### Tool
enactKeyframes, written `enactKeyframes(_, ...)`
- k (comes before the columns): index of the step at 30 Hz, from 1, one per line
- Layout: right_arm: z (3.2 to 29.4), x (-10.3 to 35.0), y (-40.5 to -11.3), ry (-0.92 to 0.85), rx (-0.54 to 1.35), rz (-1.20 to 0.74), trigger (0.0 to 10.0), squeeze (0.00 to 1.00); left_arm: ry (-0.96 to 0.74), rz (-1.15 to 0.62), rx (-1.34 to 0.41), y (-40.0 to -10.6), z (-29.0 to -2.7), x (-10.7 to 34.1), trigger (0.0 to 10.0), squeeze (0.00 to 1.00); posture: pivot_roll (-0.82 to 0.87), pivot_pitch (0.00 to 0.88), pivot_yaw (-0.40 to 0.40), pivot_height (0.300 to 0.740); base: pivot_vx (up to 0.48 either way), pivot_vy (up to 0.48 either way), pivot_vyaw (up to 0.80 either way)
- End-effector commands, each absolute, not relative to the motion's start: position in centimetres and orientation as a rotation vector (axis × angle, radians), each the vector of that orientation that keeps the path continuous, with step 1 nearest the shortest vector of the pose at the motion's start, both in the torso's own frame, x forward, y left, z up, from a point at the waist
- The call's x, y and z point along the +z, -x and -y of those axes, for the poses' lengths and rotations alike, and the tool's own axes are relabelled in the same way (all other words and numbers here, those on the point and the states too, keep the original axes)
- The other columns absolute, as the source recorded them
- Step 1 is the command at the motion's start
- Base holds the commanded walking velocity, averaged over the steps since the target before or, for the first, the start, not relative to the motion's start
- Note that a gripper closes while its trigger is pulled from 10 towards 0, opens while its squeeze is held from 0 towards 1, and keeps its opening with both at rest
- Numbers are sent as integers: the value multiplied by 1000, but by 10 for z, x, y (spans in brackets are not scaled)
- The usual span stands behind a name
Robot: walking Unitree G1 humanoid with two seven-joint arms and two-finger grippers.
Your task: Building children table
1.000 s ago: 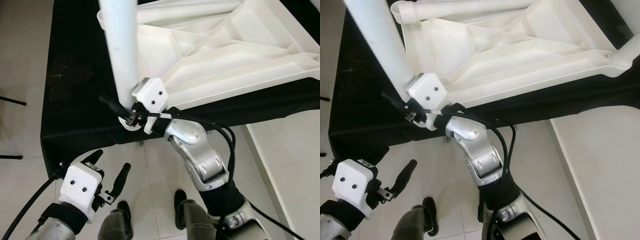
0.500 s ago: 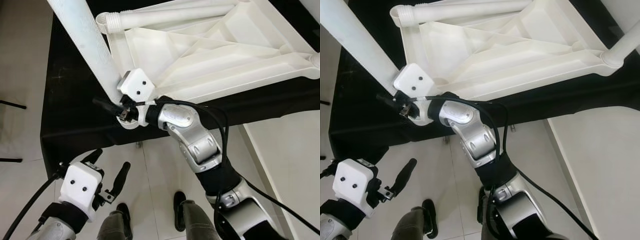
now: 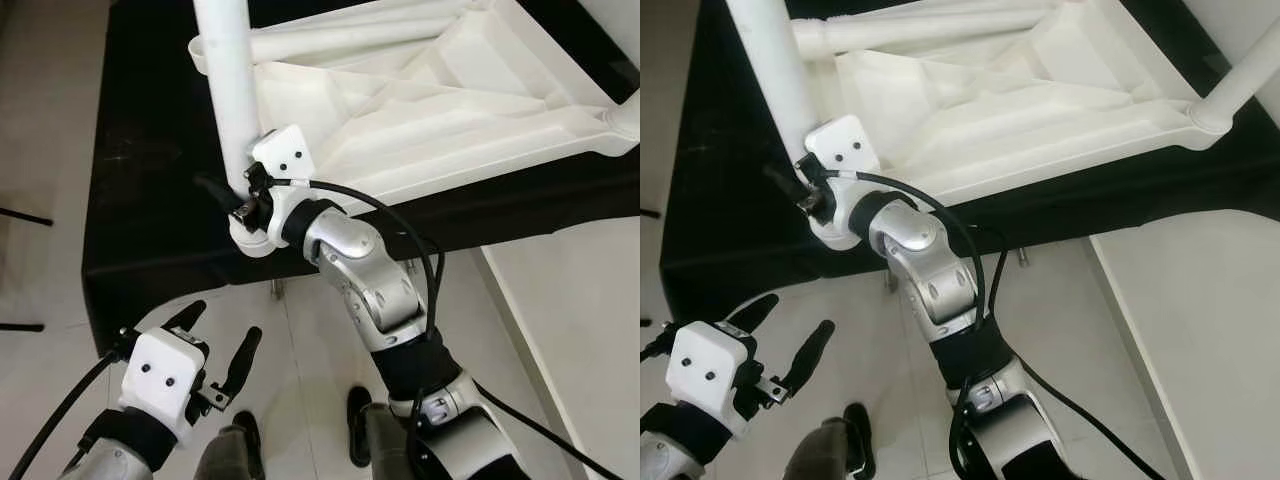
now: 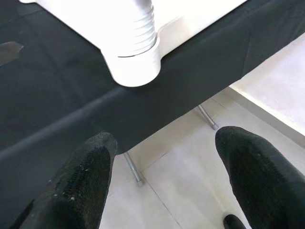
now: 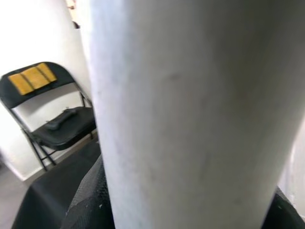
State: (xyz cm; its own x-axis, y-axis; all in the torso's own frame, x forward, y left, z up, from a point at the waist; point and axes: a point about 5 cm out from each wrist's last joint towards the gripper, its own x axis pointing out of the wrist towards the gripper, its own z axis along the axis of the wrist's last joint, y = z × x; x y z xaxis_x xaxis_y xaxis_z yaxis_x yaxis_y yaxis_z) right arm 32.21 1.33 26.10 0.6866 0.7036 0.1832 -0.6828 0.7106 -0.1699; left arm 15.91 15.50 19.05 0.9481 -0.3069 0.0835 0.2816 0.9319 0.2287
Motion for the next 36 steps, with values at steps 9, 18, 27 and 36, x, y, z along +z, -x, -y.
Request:
enactKeyframes(9,-24,221,-310,130,823,189,10000,0,-230,118,-215,-163,-165,194,10000,0,106,381,-2,740,0,0,0)
enactKeyframes(18,-25,236,-323,124,807,255,10000,0,-155,414,-124,-210,-186,268,10000,0,118,335,-6,740,0,0,0)
enactKeyframes(27,-30,257,-334,112,858,325,10000,0,-76,704,-376,-228,-164,353,10000,0,103,273,-3,740,0,0,0)
enactKeyframes(36,-40,261,-328,149,932,365,10000,0,-14,748,-572,-236,-148,383,10000,0,89,239,3,740,0,0,0)
